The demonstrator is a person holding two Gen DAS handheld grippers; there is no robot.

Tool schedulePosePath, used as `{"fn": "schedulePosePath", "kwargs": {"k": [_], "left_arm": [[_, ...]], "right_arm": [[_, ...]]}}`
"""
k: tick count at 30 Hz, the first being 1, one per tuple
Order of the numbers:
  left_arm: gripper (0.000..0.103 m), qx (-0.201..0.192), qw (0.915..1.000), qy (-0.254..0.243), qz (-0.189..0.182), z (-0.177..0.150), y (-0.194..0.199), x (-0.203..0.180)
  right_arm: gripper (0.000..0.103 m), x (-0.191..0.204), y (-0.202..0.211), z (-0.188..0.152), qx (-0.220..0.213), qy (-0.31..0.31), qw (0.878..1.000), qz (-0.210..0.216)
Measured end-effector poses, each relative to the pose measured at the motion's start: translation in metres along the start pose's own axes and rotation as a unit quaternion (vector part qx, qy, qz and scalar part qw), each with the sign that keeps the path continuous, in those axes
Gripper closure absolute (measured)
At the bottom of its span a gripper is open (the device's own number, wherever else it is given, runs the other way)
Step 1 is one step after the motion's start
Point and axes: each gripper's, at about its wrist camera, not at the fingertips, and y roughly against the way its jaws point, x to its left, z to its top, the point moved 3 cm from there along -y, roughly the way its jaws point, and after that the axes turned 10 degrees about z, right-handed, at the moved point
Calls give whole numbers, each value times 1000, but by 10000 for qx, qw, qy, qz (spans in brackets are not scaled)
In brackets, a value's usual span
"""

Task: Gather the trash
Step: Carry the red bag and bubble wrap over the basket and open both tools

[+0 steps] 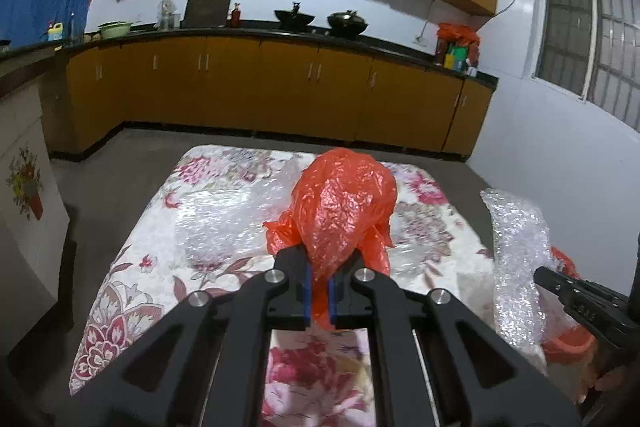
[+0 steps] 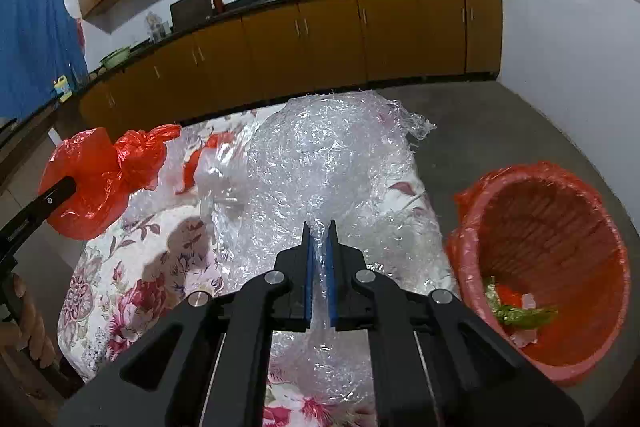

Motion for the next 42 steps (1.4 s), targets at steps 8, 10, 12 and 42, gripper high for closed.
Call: {"fn": "schedulePosePath", "kwargs": {"k": [8,10,12,42], "left_arm": [[96,-140,9990,-108,-413,7,27,-35],[96,-143,9984,-148,-528,7,31,-46],[96,-135,9976,-194,-656,6,34,-60],[96,538,9694,-923,-2209,-45,10,-251]], "right_arm": [[97,-17,46,4,-378,-82,9989,-248],[97,-24,56,4,-456,-118,9983,-332],[97,-30,64,4,-525,-143,9976,-420],[97,-167,121,-22,-832,-1139,9718,-1892]]}}
